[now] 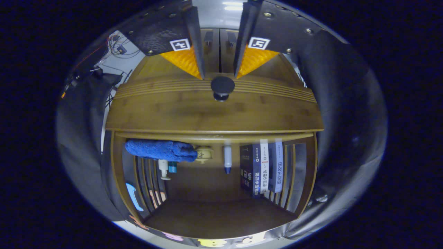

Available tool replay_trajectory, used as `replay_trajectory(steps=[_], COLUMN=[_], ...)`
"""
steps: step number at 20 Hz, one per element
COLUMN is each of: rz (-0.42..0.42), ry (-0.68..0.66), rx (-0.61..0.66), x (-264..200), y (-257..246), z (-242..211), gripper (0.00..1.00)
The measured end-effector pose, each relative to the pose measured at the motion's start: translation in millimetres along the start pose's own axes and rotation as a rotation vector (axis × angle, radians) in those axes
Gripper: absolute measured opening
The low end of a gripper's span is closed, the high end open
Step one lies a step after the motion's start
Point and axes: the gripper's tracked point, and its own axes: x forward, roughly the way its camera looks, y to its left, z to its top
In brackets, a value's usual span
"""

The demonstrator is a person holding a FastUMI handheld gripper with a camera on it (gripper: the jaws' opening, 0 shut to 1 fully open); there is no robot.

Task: Pull open the drawer, take out the items inside it, and place them on the countertop above the cabinet.

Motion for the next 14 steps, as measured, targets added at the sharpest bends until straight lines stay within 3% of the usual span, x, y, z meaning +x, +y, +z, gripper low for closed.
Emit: replay_trajectory(steps=[3,6,8,11,14], rz=[-0.025,-0.021,-0.047,-0.040,-0.018], ry=[-0.009,0.043,0.030,0.052,0.068], rx=[-0.038,-0.073,-0.058,-0.044,-0.064], x=[23,44,43,39,25], y=[3,6,6,7,6], z=[4,-2,-2,-4,-7], gripper=[0.59,0.59,0.42,0.29,0.29])
